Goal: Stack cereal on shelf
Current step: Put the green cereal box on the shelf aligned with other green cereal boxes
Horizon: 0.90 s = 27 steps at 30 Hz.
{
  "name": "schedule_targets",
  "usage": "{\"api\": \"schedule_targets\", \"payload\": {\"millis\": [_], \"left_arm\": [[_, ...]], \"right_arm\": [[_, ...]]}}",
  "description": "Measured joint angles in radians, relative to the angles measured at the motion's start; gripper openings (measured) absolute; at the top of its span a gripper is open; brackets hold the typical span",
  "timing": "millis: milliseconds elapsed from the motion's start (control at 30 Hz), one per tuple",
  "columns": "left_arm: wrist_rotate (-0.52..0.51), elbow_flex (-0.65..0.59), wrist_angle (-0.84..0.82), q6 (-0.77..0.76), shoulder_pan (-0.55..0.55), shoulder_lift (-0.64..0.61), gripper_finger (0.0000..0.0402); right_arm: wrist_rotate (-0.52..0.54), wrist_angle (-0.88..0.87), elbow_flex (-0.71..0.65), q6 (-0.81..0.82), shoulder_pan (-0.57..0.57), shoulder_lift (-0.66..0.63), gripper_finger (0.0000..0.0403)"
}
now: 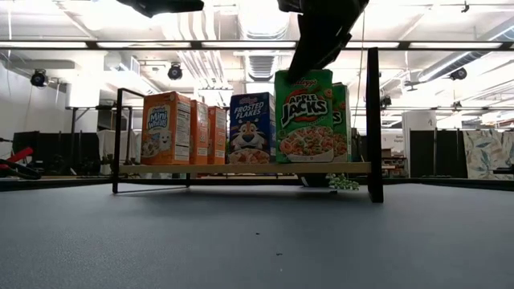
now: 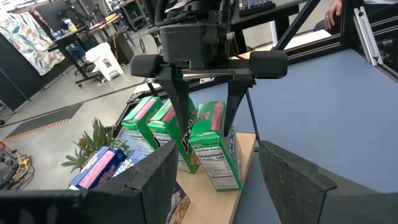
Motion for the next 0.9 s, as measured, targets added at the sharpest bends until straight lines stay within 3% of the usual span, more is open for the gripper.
{"api": "schedule_targets", "payload": {"millis": [633,900], "left_arm": [[0.000,-0.001,0.000,-0.002,0.000,0.000,0.0208],[0.000,-0.001,-0.003,-0.003,0.000,0.000,0.0208]], "right_arm": [[0.000,0.003,0.001,0.017,0.000,0.000,0.0256],[-0.016,0.004,0.001,0.010,0.000,0.000,0.0182]]}}
